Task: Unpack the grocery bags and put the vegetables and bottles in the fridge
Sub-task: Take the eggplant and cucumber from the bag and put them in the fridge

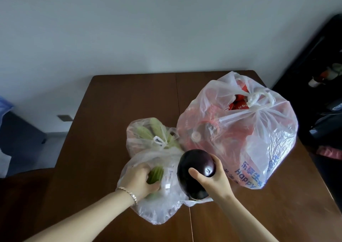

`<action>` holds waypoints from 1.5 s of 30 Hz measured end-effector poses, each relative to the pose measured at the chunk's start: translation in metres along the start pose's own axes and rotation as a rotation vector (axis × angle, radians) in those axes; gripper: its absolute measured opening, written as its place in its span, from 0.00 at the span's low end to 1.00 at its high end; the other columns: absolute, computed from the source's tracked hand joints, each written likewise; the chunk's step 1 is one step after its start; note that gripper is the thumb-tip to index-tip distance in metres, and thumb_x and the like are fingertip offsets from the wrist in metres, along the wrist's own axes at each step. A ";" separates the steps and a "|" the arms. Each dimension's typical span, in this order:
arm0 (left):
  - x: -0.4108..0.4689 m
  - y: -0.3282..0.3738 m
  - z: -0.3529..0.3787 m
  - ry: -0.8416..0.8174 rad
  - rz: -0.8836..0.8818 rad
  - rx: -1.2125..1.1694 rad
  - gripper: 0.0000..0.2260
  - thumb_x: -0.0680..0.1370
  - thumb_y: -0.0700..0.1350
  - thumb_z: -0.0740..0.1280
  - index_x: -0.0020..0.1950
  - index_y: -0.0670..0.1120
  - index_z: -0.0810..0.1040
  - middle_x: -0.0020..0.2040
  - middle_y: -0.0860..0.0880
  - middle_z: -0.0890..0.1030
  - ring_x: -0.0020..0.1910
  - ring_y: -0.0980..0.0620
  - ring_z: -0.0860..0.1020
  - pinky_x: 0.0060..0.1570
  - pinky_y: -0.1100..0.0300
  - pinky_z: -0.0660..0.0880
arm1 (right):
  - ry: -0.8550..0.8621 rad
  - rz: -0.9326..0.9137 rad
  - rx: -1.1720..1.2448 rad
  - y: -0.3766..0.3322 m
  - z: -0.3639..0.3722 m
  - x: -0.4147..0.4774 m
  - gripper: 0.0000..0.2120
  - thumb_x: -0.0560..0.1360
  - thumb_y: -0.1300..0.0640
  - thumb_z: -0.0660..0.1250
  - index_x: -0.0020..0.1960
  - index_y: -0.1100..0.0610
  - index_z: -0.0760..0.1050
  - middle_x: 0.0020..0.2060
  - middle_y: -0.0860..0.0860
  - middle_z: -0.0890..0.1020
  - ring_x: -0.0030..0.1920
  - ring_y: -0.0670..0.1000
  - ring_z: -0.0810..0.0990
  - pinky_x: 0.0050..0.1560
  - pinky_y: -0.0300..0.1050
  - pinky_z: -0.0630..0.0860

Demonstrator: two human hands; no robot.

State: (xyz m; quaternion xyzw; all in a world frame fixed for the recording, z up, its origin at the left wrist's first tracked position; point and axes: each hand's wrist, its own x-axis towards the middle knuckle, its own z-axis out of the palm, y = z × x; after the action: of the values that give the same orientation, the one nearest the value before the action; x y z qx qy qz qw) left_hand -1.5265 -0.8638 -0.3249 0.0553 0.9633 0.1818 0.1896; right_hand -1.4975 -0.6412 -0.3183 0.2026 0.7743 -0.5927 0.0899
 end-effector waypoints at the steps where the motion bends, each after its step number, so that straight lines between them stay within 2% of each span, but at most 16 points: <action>1: -0.004 0.001 -0.015 0.034 0.079 -0.087 0.15 0.70 0.60 0.67 0.35 0.49 0.71 0.35 0.55 0.74 0.34 0.59 0.74 0.33 0.70 0.66 | 0.014 -0.002 0.001 -0.001 0.000 0.000 0.42 0.53 0.40 0.76 0.64 0.47 0.65 0.55 0.46 0.75 0.56 0.51 0.76 0.57 0.46 0.74; 6: 0.000 0.006 -0.087 -0.099 0.164 -0.464 0.24 0.63 0.66 0.62 0.48 0.50 0.77 0.42 0.52 0.82 0.44 0.58 0.80 0.44 0.66 0.76 | 0.128 -0.032 0.040 -0.015 0.009 -0.006 0.38 0.55 0.42 0.76 0.61 0.44 0.65 0.55 0.46 0.75 0.56 0.50 0.75 0.56 0.44 0.72; 8: 0.013 0.004 -0.099 -0.042 0.253 -0.101 0.20 0.65 0.66 0.59 0.43 0.50 0.73 0.40 0.53 0.79 0.44 0.53 0.78 0.47 0.65 0.72 | 0.181 -0.042 0.042 -0.023 0.016 -0.011 0.37 0.57 0.43 0.78 0.61 0.44 0.65 0.55 0.46 0.76 0.55 0.50 0.76 0.55 0.43 0.71; 10: 0.020 0.006 -0.106 0.095 0.346 0.360 0.15 0.72 0.63 0.58 0.41 0.52 0.71 0.41 0.56 0.75 0.48 0.54 0.74 0.61 0.60 0.64 | 0.240 -0.036 0.056 -0.032 0.023 -0.019 0.41 0.52 0.38 0.75 0.61 0.44 0.65 0.54 0.45 0.76 0.54 0.50 0.76 0.54 0.42 0.72; 14: 0.019 0.010 -0.107 0.150 0.454 0.476 0.15 0.74 0.64 0.58 0.44 0.53 0.73 0.43 0.56 0.78 0.50 0.57 0.76 0.74 0.51 0.48 | 0.365 -0.033 0.099 -0.046 0.033 -0.038 0.41 0.51 0.40 0.75 0.62 0.44 0.65 0.52 0.42 0.75 0.51 0.46 0.76 0.52 0.40 0.71; 16: 0.018 0.008 -0.113 0.153 0.470 0.333 0.15 0.74 0.62 0.59 0.37 0.52 0.68 0.34 0.57 0.75 0.42 0.57 0.75 0.71 0.56 0.55 | 0.433 -0.037 0.106 -0.052 0.036 -0.047 0.41 0.51 0.41 0.75 0.61 0.43 0.65 0.51 0.39 0.75 0.50 0.44 0.76 0.52 0.41 0.71; 18: 0.016 0.013 -0.120 0.068 0.450 0.008 0.15 0.76 0.58 0.61 0.34 0.52 0.67 0.29 0.56 0.71 0.34 0.56 0.73 0.50 0.65 0.71 | 0.514 -0.025 0.136 -0.056 0.036 -0.056 0.42 0.49 0.38 0.74 0.61 0.42 0.65 0.51 0.38 0.74 0.51 0.45 0.76 0.53 0.42 0.72; 21: 0.020 0.036 -0.134 -0.017 0.363 -0.409 0.12 0.78 0.53 0.61 0.40 0.47 0.74 0.32 0.52 0.75 0.32 0.56 0.73 0.27 0.73 0.68 | 0.607 0.043 0.289 -0.060 0.030 -0.064 0.36 0.57 0.43 0.78 0.61 0.45 0.67 0.54 0.45 0.76 0.53 0.49 0.76 0.53 0.44 0.72; 23: 0.028 0.060 -0.137 -0.060 0.298 -0.630 0.12 0.77 0.52 0.62 0.40 0.44 0.75 0.34 0.50 0.76 0.37 0.50 0.75 0.31 0.67 0.69 | 0.640 0.100 0.446 -0.059 0.019 -0.072 0.33 0.59 0.41 0.78 0.60 0.46 0.69 0.57 0.50 0.76 0.55 0.52 0.76 0.58 0.50 0.74; 26: 0.034 0.102 -0.129 -0.097 0.308 -0.763 0.13 0.73 0.53 0.64 0.40 0.44 0.75 0.40 0.44 0.80 0.45 0.43 0.79 0.44 0.56 0.75 | 0.615 0.146 0.808 -0.058 -0.003 -0.090 0.40 0.49 0.34 0.78 0.56 0.47 0.72 0.58 0.53 0.76 0.57 0.57 0.76 0.57 0.61 0.76; 28: 0.024 0.133 -0.122 -0.155 0.354 -0.762 0.17 0.70 0.57 0.64 0.42 0.42 0.76 0.44 0.42 0.81 0.48 0.42 0.79 0.50 0.55 0.76 | 0.610 0.169 1.065 -0.056 -0.023 -0.106 0.44 0.49 0.35 0.78 0.61 0.51 0.72 0.59 0.56 0.76 0.58 0.60 0.76 0.48 0.60 0.79; 31: 0.001 0.184 -0.106 -0.207 0.510 -0.602 0.09 0.78 0.50 0.62 0.44 0.44 0.72 0.40 0.47 0.77 0.43 0.47 0.75 0.38 0.67 0.71 | 0.635 0.074 1.250 -0.045 -0.061 -0.140 0.50 0.49 0.36 0.78 0.67 0.53 0.70 0.62 0.57 0.76 0.58 0.61 0.76 0.47 0.57 0.78; 36: -0.065 0.287 -0.047 -0.363 0.813 -0.405 0.08 0.77 0.51 0.64 0.49 0.46 0.72 0.43 0.49 0.77 0.43 0.50 0.76 0.43 0.61 0.70 | 0.829 -0.112 1.162 -0.010 -0.137 -0.235 0.55 0.39 0.37 0.81 0.63 0.56 0.73 0.56 0.59 0.82 0.56 0.60 0.79 0.55 0.57 0.76; 38: -0.105 0.332 -0.016 -0.411 0.926 -0.330 0.08 0.76 0.51 0.65 0.48 0.47 0.72 0.41 0.51 0.77 0.40 0.52 0.75 0.38 0.61 0.69 | 0.963 -0.072 1.068 0.013 -0.165 -0.283 0.52 0.42 0.37 0.80 0.63 0.53 0.73 0.56 0.58 0.81 0.57 0.60 0.79 0.51 0.58 0.78; 41: -0.180 0.400 0.035 -0.471 1.077 -0.197 0.10 0.76 0.53 0.65 0.47 0.46 0.71 0.39 0.51 0.74 0.39 0.52 0.73 0.37 0.61 0.66 | 1.178 -0.009 0.954 0.057 -0.206 -0.364 0.32 0.58 0.41 0.75 0.60 0.48 0.74 0.57 0.57 0.80 0.55 0.59 0.79 0.43 0.54 0.80; 45: -0.291 0.481 0.111 -0.570 1.171 -0.141 0.11 0.75 0.52 0.65 0.47 0.45 0.71 0.43 0.47 0.75 0.45 0.47 0.75 0.43 0.61 0.66 | 1.443 0.051 0.834 0.120 -0.257 -0.483 0.28 0.55 0.41 0.75 0.53 0.47 0.76 0.53 0.55 0.81 0.54 0.58 0.79 0.54 0.60 0.77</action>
State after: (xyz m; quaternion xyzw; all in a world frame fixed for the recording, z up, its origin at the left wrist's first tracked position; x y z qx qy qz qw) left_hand -1.1967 -0.4321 -0.1418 0.6044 0.6715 0.2957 0.3104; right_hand -0.9853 -0.4700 -0.1679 0.5667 0.3539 -0.5532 -0.4975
